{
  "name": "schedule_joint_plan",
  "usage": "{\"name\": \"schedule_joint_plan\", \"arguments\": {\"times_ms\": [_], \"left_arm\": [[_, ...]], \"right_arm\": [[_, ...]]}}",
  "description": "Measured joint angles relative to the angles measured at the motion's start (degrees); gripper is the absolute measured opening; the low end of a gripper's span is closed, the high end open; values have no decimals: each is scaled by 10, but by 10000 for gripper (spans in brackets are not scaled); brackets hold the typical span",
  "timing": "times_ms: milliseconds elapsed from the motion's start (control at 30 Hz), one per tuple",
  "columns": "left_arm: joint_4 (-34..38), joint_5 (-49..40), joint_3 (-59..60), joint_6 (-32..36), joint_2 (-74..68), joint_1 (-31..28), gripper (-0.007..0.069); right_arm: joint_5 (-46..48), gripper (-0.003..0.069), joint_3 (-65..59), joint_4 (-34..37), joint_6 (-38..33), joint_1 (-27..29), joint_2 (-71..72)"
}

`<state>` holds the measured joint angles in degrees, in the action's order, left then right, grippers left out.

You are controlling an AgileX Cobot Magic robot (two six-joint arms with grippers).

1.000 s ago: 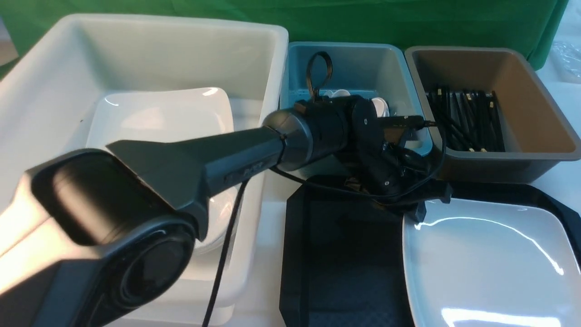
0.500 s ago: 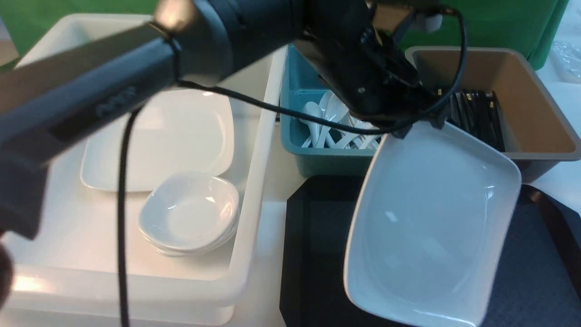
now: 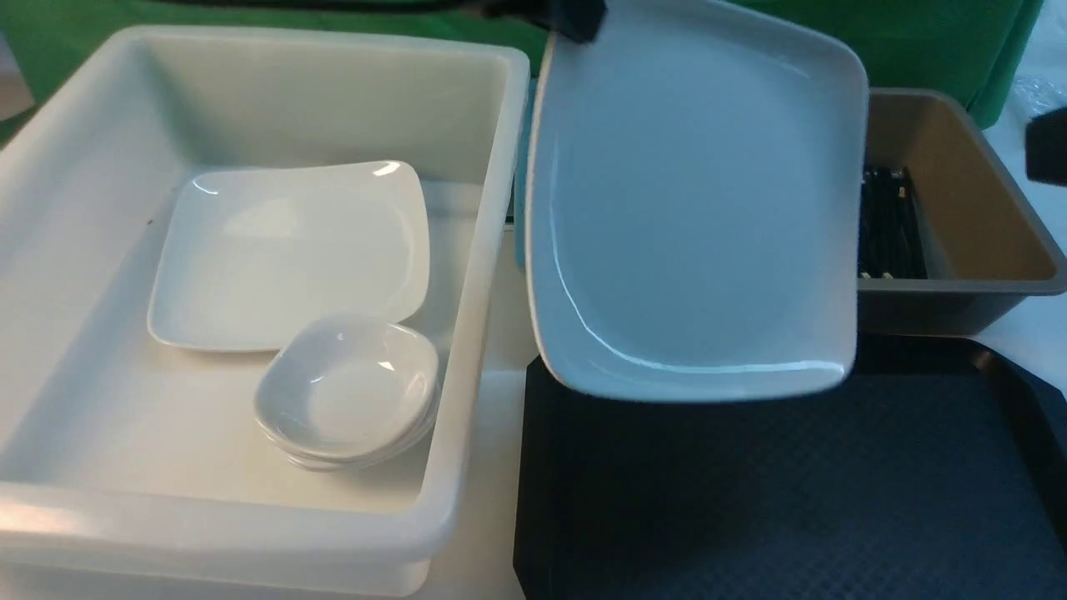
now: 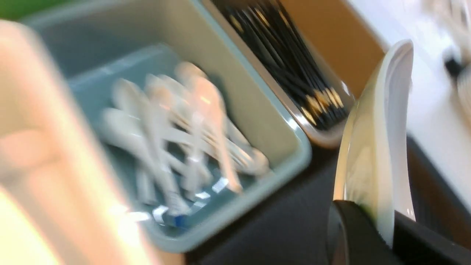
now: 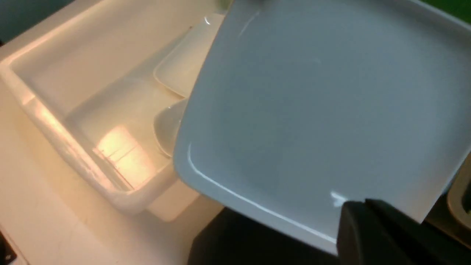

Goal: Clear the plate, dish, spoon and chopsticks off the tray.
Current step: Use the left arm to put the plate into the large storage box on the left

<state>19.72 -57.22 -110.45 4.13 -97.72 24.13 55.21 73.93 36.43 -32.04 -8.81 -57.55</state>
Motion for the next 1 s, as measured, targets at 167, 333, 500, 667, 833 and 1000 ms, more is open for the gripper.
{"name": "schedule_joint_plan", "arguments": {"times_ms": [167,333,500,667,833,1000], "left_arm": [[61,-27,0,16,37,-143,28],[116,-19,39,39,63,-267,28],[207,38,135,74,94,-373,28],[371,167,321,160,120,-460,28],[541,281,459,279,123,-464,28],[705,416,556,392,122,-411,29]], "right_arm": [[0,24,70,-10,15,-106,-86],[-29,24,124,-80,62,-209,-157],[-71,24,166,-130,92,-282,-210],[-109,24,206,-144,101,-318,-266],[-114,24,237,-151,104,-319,-309],[-118,24,252,-154,105,-319,-331]]}}
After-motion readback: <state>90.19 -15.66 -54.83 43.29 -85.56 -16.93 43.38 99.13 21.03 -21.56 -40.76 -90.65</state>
